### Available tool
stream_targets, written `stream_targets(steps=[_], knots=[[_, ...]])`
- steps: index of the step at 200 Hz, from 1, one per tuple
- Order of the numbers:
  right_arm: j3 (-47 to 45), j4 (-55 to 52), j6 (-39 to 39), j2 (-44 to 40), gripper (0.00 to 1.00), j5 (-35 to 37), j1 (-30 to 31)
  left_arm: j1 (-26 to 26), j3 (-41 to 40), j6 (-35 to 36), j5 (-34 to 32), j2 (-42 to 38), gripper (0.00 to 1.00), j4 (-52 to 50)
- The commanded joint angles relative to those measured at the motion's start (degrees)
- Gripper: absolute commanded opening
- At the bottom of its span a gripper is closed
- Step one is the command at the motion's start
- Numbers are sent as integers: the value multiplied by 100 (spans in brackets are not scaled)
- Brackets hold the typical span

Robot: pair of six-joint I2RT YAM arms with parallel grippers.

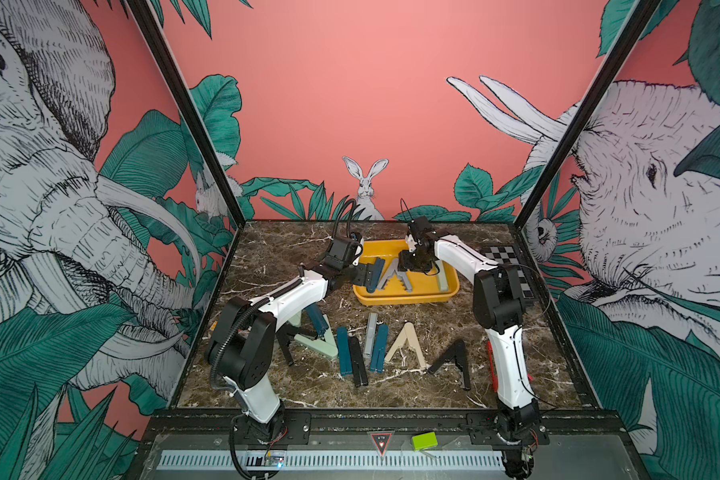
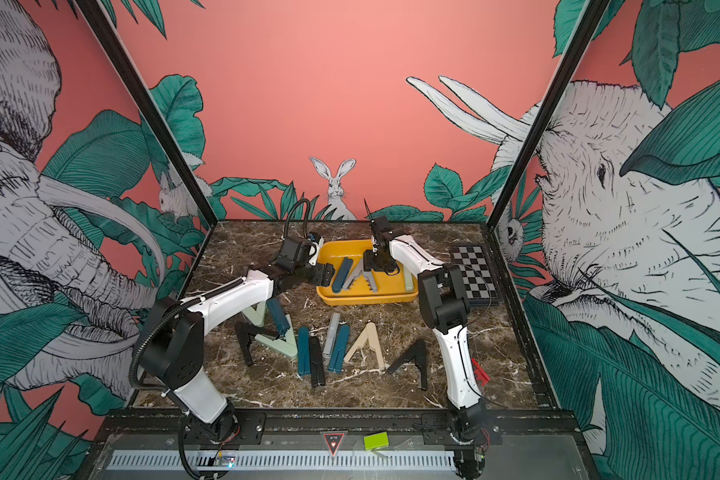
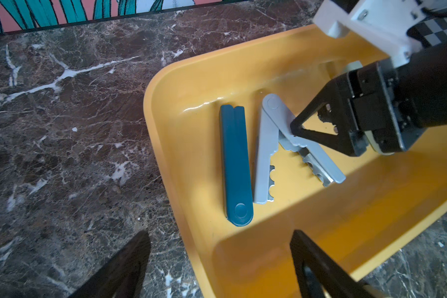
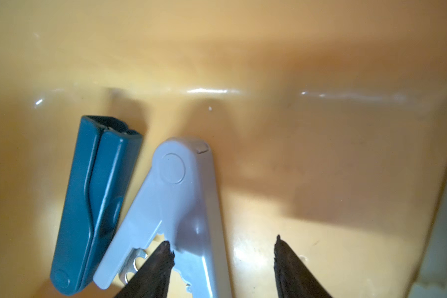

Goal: Put the pruning pliers into the storage box
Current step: Adjust the pruning pliers in the storage box.

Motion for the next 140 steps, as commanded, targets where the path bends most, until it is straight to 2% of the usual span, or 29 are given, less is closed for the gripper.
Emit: stream_targets(steps=[1,68,140], knots=[[-37,-44,13,159,61,-305,167,35,-92,80,-141,-312,88,-60],[-120,415,677,199,60,-962,336,38,-165,57,-221,-351,88,-110],[-50,652,914,210,62,-1048,394,37,-227,68,-239,-417,88,-148]])
